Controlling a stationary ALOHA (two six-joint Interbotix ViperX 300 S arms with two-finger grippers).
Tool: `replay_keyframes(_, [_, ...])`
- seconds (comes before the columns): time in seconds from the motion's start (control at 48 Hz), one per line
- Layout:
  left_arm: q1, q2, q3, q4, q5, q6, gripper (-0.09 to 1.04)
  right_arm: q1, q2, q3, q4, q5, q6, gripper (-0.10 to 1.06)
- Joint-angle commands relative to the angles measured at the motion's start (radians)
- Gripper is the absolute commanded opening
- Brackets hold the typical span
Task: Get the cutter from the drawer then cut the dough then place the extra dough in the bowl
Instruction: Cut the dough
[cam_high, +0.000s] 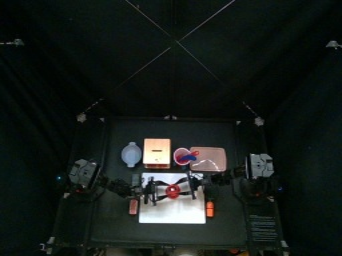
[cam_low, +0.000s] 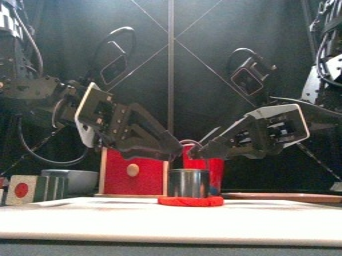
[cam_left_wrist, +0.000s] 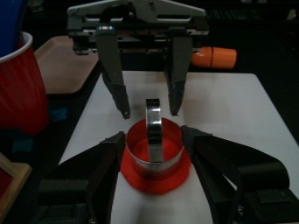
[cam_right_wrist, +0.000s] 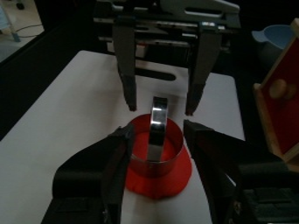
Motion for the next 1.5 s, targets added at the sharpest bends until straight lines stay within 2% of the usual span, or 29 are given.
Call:
replay_keyframes(0.021, [0.005,-0.014,-0.021,0.0,-0.005,0.003,0.89,0.0,-0.037,-0.012,0.035,0.017,0.005,0.84])
replay_keyframes(0.104, [0.005,-0.02,-0.021,0.0,-0.005,0.003,0.89,0.0,-0.038,-0.009,0.091,0.034,0.009,0.84])
replay_keyframes(0.208, [0.005,-0.026,-0.023,0.003,-0.003,0.003,0.89,0.02,-0.051,0.002,0.184,0.052,0.002,0.84])
replay_keyframes(0.292, [0.006,-0.023,-0.023,0.0,-0.003,0.002,0.89,0.04,-0.066,0.012,0.215,0.067,-0.012,0.84])
replay_keyframes(0.479, [0.015,-0.02,-0.035,-0.002,-0.003,0.003,0.89,0.095,-0.089,0.014,0.215,0.124,-0.008,0.83])
replay_keyframes(0.667, [0.018,-0.02,-0.035,-0.002,0.003,0.003,0.89,0.124,-0.107,-0.002,0.209,0.149,-0.014,0.83])
replay_keyframes(1.083, [0.017,-0.025,-0.025,0.002,0.018,0.003,0.88,0.121,-0.107,-0.003,0.216,0.15,-0.011,0.8])
replay_keyframes(1.333, [0.012,-0.026,-0.025,0.029,0.026,0.002,0.77,0.112,-0.094,-0.003,0.213,0.152,-0.014,0.66])
replay_keyframes(1.5, [0.011,-0.028,-0.031,0.044,0.057,0.0,0.7,0.095,-0.086,-0.011,0.209,0.16,-0.015,0.63])
